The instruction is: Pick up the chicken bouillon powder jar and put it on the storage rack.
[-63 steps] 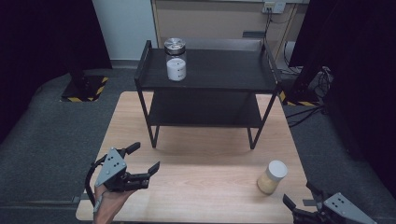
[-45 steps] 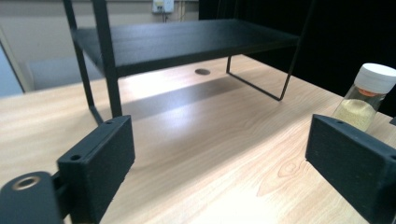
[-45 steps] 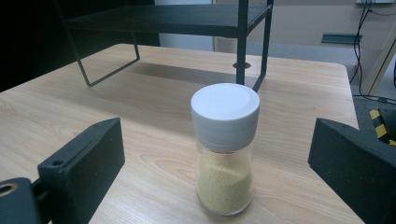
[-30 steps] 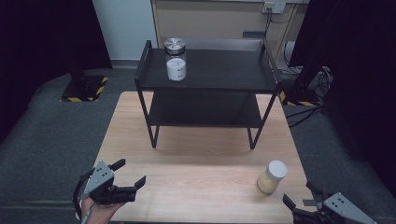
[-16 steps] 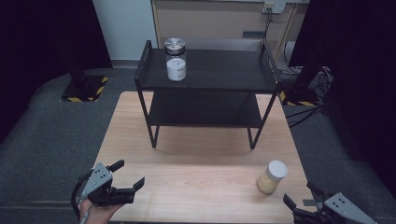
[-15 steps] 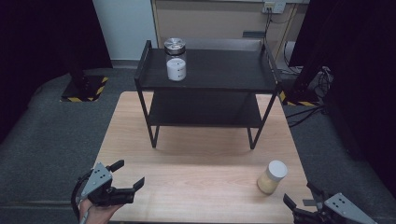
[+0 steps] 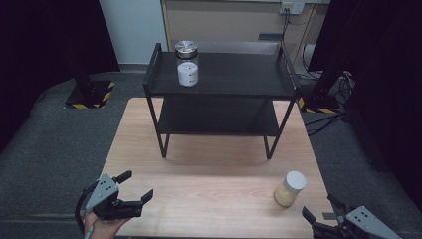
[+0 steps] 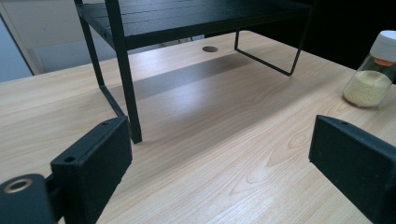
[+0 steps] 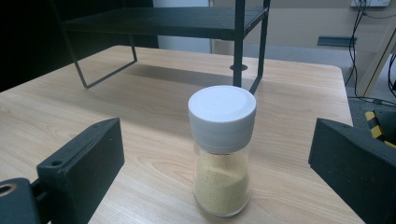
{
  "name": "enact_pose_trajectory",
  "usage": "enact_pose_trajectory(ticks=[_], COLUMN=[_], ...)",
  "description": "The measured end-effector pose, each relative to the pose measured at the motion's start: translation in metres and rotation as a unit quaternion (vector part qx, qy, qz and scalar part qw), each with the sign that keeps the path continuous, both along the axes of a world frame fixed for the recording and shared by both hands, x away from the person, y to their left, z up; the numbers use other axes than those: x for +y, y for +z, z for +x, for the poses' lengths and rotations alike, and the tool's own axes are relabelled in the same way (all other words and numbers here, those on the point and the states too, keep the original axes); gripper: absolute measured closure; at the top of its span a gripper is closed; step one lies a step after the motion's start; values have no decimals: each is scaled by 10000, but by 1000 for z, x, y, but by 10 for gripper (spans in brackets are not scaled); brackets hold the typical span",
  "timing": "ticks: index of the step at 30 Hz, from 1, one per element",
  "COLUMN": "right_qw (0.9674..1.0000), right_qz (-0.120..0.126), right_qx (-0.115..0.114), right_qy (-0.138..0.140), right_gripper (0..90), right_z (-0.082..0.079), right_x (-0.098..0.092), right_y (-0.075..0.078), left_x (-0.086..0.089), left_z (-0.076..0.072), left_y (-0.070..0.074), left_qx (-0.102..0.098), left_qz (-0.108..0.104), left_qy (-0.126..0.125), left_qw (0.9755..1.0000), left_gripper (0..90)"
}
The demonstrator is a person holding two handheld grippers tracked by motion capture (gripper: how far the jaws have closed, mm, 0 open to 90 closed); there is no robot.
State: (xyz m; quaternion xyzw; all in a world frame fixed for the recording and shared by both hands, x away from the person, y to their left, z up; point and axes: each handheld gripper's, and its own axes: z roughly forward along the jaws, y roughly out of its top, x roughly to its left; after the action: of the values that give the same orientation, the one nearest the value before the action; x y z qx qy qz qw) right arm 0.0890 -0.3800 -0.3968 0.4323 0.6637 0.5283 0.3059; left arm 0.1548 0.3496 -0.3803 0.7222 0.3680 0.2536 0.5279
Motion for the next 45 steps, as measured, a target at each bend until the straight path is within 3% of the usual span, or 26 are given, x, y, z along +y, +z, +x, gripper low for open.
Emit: enact_pose_trajectory(ticks=[9,11,16,21,26,29,34,39,45], right_qw=[9999,9999,9996,9997,9989,9986,9962,9920,9867], right_qz=[-116,-38,-121,-180,-405,-394,-671,-1010,-1206], right_qx=[-42,-114,-244,-149,-107,-8,198,375,701], right_qy=[-42,-28,-34,86,219,351,510,663,836], right_gripper=[33,33,33,33,33,33,37,47,52], right_z=[-2,-4,-6,-1,1,5,13,23,43], right_x=[3,2,1,-5,-10,-17,-21,-20,-18], right_y=[4,6,17,30,50,62,85,104,123], left_x=[1,0,1,2,2,2,2,2,2], left_z=[1,2,2,2,2,2,3,3,3], left_y=[0,0,0,0,0,0,-1,-1,-1], left_qx=[2,5,19,17,25,29,42,55,58], left_qz=[3,21,1,0,-1,-14,-29,-29,-23], left_qy=[-42,-62,-72,-68,-74,-66,-62,-59,-60], left_qw=[10000,10000,10000,10000,10000,10000,10000,10000,10000], left_gripper=[51,51,51,52,53,53,53,53,54])
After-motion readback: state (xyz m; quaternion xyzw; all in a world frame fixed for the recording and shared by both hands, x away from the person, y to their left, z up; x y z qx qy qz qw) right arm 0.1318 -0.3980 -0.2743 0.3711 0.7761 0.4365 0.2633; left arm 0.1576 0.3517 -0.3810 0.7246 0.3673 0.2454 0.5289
